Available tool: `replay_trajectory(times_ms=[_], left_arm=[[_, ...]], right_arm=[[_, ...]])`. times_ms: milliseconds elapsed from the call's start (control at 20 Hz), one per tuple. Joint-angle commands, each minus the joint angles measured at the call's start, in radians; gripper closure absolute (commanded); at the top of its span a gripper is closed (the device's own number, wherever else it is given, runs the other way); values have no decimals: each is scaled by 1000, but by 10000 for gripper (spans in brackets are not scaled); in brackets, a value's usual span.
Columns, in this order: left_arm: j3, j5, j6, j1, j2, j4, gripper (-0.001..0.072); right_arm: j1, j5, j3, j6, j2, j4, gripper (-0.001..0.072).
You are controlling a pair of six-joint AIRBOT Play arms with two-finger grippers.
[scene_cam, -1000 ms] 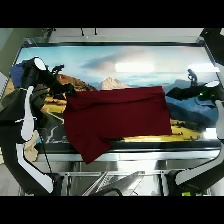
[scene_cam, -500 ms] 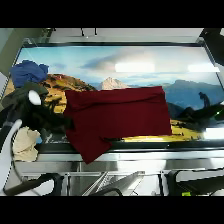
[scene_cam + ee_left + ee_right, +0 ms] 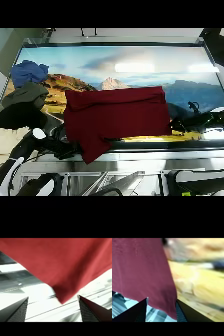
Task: Fold the shirts.
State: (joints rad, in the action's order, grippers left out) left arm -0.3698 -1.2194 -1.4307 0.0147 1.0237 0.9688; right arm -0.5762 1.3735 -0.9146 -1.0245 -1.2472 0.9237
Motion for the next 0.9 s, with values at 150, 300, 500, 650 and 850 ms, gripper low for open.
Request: replay_trajectory(times_ms=[150,300,500,650,850], left_arm=[[51,256,175,-1,-11,-220,358],[52,288,222,-1,-1,-291,362],[51,249,269,0,92,-291,690],[45,232,288,0,122,-288,690],[-76,155,277,3,37,-244,691]], right_arm=[[38,-4,7,14,0,-31,281],[38,0,7,14,0,-31,281],[38,4,7,23,0,-31,300],[38,48,7,52,0,-31,490],[18,72,6,57,15,-27,694]])
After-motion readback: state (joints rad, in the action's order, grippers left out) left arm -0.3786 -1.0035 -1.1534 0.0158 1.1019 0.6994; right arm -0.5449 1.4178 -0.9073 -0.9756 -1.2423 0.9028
